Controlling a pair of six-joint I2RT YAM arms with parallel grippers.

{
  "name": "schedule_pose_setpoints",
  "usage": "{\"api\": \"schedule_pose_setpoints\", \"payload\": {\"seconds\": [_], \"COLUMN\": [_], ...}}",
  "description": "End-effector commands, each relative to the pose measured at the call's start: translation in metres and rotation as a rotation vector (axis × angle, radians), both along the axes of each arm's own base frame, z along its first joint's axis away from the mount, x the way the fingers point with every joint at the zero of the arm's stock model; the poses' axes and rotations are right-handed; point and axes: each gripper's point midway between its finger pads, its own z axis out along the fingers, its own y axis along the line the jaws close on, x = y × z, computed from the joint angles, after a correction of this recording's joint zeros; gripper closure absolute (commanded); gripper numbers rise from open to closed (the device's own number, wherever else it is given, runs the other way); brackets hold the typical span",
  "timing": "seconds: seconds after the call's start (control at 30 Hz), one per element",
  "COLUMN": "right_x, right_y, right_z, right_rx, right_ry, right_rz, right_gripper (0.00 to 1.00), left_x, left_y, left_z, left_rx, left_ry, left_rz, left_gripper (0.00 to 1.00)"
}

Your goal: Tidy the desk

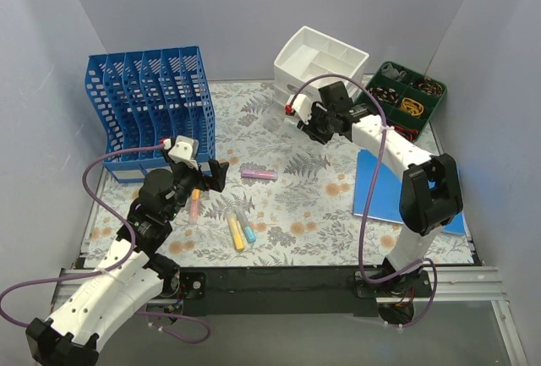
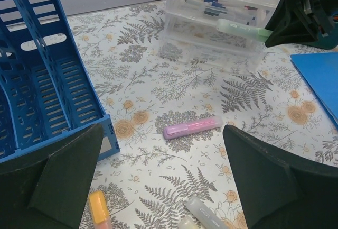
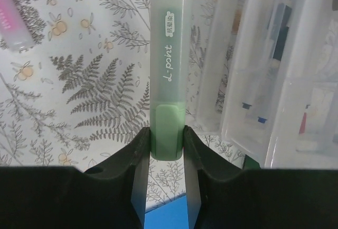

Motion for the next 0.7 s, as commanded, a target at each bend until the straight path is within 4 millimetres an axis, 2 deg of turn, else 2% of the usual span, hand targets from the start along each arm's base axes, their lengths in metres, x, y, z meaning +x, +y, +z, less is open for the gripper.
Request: {"api": "schedule_pose_setpoints", "payload": {"seconds": [0.0,0.07,0.1,0.13,0.27,0.4,0.43,0.53,0.67], "right_x": [0.039,0.05,0.056,0.059,0.07,0.078,0.078,0.076,0.069], "right_y": [0.003,0.005,-0.001,-0.002,-0.001,-0.001,-0.001,0.001,0.003], "right_z": [0.014,0.007,0.005,-0.005,-0.01,-0.015,-0.016,-0.017,-0.015], "right_rx": [0.028,0.02,-0.011,-0.026,-0.042,-0.059,-0.064,-0.06,-0.044], "right_ry": [-0.1,-0.093,-0.108,-0.096,-0.102,-0.104,-0.1,-0.086,-0.071], "right_rz": [-0.169,-0.197,-0.232,-0.236,-0.252,-0.262,-0.26,-0.249,-0.229], "right_gripper": [0.99,0.99,0.99,0.99,0.97,0.86,0.78,0.64,0.56], "left_x": [0.002,0.002,0.002,0.002,0.001,0.002,0.002,0.002,0.004], "left_y": [0.002,0.002,0.003,0.004,0.004,0.002,0.001,0.002,0.001], "left_z": [0.0,0.001,0.001,0.001,0.0,-0.003,-0.003,-0.004,-0.01], "left_rx": [0.005,0.0,-0.006,-0.008,-0.015,-0.012,-0.011,-0.012,-0.012], "left_ry": [-0.005,-0.008,-0.009,-0.006,-0.004,0.013,0.015,0.022,0.051], "left_rz": [0.012,0.012,0.019,0.021,0.023,0.016,0.015,0.018,0.028], "left_gripper": [0.02,0.02,0.02,0.02,0.02,0.02,0.02,0.02,0.02]}}
